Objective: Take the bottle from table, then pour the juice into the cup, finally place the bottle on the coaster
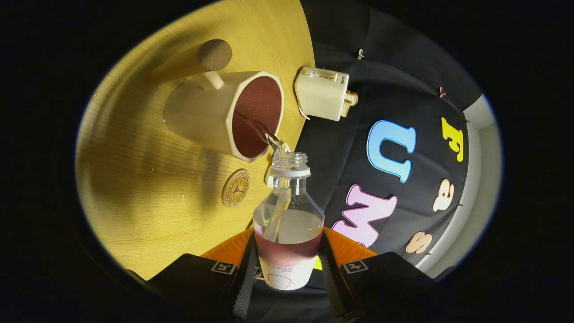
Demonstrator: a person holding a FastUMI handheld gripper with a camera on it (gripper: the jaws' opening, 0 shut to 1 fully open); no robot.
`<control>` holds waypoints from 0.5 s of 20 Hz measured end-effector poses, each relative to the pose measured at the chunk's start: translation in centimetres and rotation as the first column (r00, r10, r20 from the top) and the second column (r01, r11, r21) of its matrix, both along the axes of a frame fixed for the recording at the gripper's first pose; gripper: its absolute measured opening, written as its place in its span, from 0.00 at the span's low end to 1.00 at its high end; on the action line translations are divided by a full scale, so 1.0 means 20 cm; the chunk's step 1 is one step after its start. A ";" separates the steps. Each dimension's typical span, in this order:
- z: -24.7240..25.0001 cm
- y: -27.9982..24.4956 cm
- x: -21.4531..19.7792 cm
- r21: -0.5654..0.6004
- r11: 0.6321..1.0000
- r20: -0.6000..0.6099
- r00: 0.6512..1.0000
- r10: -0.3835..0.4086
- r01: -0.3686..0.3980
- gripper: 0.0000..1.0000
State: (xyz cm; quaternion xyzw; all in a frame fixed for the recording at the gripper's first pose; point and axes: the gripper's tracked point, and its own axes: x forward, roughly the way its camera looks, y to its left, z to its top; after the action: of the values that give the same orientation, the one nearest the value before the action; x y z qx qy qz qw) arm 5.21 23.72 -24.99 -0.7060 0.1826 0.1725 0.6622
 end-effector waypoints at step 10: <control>0.04 0.03 0.02 -0.041 0.998 0.023 0.999 0.046 -0.045 0.70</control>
State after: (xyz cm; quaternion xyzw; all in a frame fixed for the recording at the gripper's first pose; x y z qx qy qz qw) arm 5.60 24.23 -24.19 -0.7254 0.1621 0.1751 0.6457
